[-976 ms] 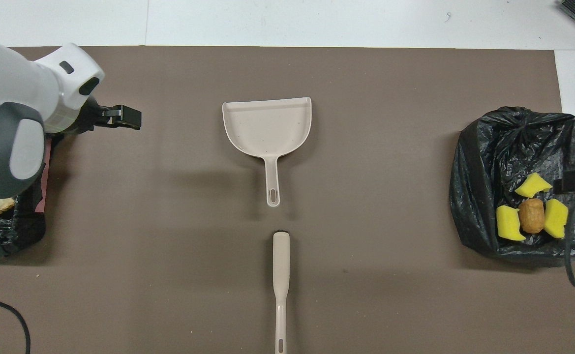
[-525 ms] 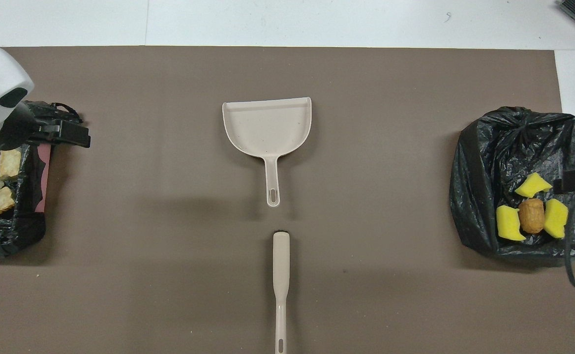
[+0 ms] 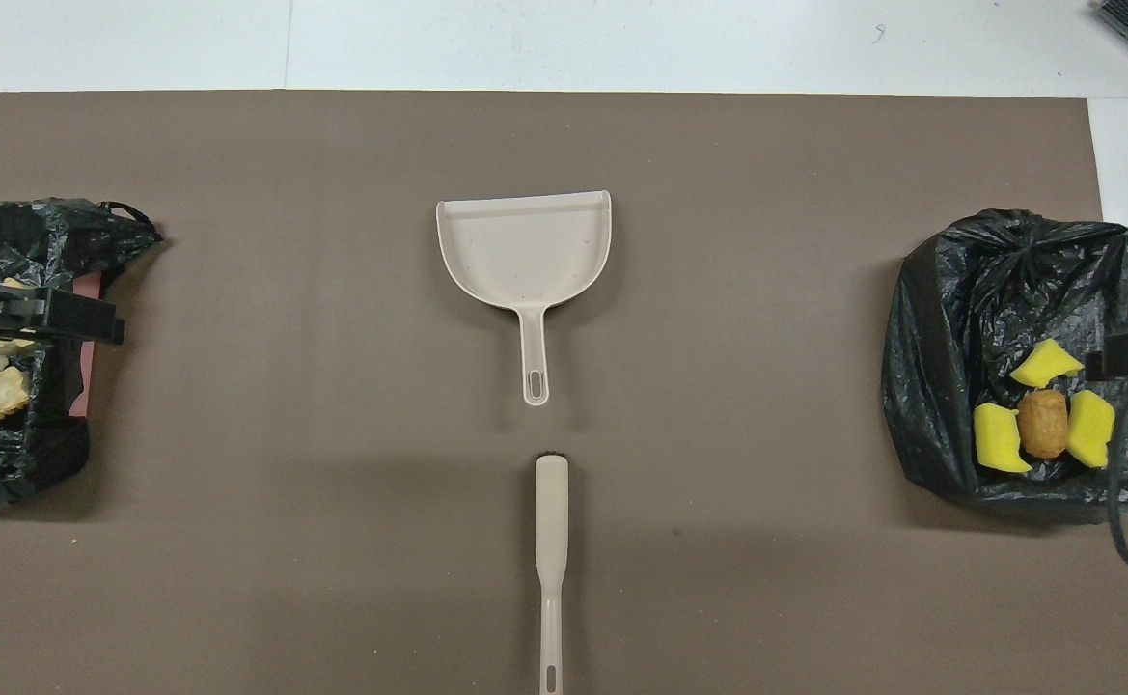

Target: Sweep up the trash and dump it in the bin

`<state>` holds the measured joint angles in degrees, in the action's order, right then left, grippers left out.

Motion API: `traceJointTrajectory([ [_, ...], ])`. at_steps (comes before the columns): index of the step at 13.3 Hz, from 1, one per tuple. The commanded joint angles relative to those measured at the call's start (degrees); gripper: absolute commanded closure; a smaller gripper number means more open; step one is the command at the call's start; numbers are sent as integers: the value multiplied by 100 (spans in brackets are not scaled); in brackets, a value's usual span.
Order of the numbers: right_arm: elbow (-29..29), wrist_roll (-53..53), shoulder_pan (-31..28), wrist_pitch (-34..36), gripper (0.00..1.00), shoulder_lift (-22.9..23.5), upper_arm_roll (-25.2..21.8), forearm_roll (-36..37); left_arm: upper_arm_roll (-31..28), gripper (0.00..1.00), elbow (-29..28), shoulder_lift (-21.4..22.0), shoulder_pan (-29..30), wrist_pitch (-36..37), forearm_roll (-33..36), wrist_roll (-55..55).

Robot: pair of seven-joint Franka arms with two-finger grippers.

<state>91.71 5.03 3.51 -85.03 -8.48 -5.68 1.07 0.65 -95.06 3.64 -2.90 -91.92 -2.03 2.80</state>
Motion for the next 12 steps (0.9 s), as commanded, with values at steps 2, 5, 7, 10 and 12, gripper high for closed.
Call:
traceJointTrajectory([
  [2, 39, -125, -52, 57, 0, -49, 32, -90, 49, 0, 434, -213, 88, 568, 168, 151],
  [5, 39, -125, -61, 57, 0, -49, 32, -90, 40, 0, 1006, -548, 44, 973, 194, 151],
  [7, 39, -125, -61, 57, 0, -40, 32, -90, 75, 0, 1042, -575, 70, 1115, 168, 151],
  [10, 39, -125, -52, 57, 0, -49, 32, -90, 75, 0, 1034, -558, 9, 1141, 159, 142],
  [12, 39, -125, -61, 57, 0, -40, 32, -90, 67, 0, 1034, -558, 9, 1115, 177, 142],
])
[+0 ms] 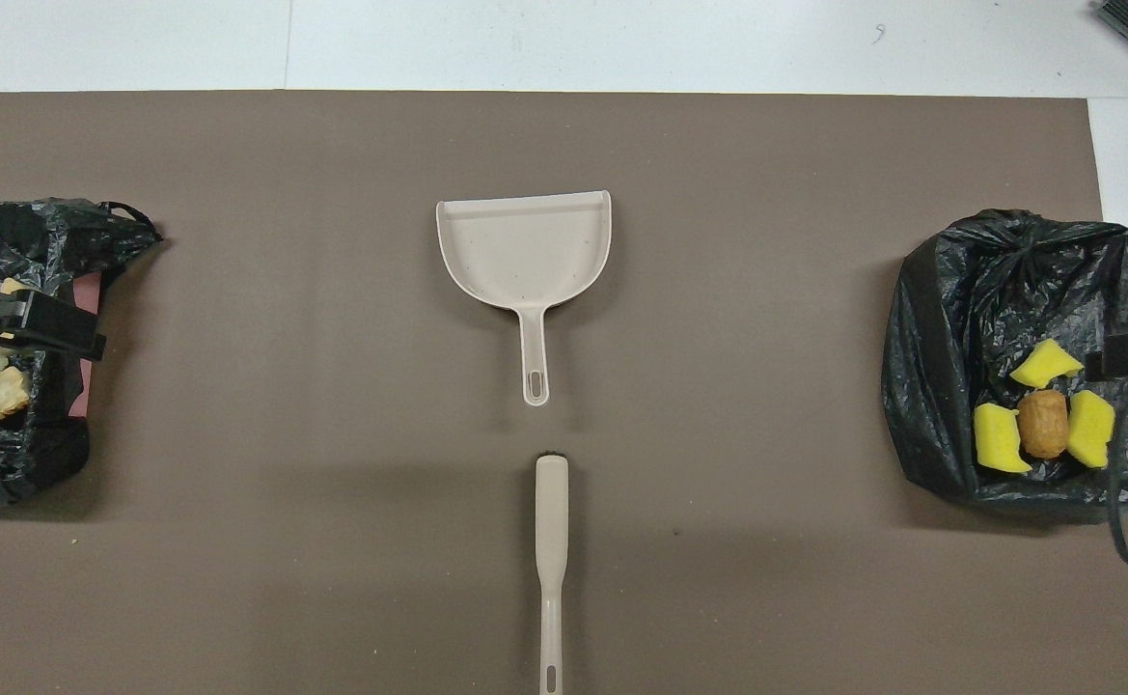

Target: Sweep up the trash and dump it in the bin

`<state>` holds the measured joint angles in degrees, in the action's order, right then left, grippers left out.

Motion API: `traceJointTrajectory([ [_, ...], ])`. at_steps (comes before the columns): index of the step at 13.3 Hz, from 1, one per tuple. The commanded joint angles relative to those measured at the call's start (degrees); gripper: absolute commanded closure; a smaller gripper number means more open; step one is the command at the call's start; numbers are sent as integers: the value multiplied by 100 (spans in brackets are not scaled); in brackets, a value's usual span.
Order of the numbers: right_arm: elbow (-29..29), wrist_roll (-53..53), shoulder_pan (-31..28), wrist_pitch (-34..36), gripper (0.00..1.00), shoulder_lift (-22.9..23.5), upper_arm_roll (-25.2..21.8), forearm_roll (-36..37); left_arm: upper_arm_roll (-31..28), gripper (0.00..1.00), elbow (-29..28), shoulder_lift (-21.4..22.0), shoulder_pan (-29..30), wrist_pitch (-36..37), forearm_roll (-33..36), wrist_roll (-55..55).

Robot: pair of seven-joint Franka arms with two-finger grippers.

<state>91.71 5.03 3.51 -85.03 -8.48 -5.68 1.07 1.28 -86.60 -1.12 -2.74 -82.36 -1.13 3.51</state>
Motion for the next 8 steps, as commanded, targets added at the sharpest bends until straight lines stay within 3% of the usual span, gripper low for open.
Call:
traceJointTrajectory([
  [1, 39, -125, -52, 57, 0, -40, 32, -90, 4, 0, 188, -82, -7, 159, 95, 62],
  [8, 39, -125, -52, 57, 0, -40, 32, -90, 13, 0, 153, -47, 2, 62, 78, 71],
])
